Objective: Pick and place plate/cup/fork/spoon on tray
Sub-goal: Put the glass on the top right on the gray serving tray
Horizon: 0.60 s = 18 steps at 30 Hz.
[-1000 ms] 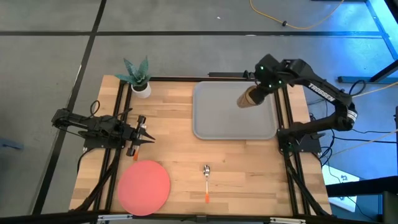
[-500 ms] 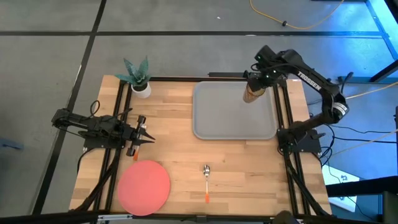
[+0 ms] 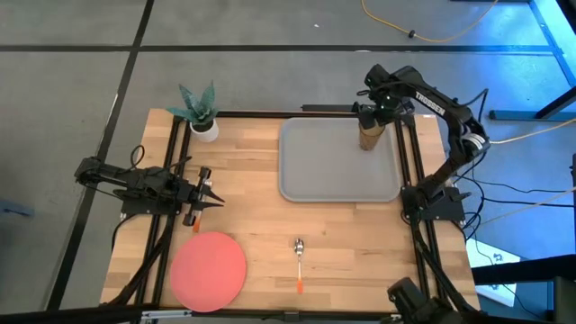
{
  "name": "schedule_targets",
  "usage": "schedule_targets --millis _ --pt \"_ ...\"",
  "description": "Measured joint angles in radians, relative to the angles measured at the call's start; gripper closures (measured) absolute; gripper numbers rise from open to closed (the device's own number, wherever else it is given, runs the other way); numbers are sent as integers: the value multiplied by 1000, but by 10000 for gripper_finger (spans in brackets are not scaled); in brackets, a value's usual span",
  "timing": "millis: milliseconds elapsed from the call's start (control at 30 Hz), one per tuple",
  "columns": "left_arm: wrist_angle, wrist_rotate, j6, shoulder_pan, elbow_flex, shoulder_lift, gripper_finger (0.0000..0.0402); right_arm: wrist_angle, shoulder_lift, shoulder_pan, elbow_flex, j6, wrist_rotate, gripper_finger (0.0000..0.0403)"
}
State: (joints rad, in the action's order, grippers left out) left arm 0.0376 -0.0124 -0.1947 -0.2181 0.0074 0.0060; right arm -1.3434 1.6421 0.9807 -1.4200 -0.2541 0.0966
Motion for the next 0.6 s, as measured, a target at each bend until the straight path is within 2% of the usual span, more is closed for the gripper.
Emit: schedule_targets --millis 67,467,600 --pt "0 0 0 0 0 0 356 -5 18 15 0 6 33 394" --pt "0 0 0 0 0 0 356 38 30 31 -2 95 -16 393" --pt "0 0 0 0 0 0 356 41 36 31 2 117 -12 362"
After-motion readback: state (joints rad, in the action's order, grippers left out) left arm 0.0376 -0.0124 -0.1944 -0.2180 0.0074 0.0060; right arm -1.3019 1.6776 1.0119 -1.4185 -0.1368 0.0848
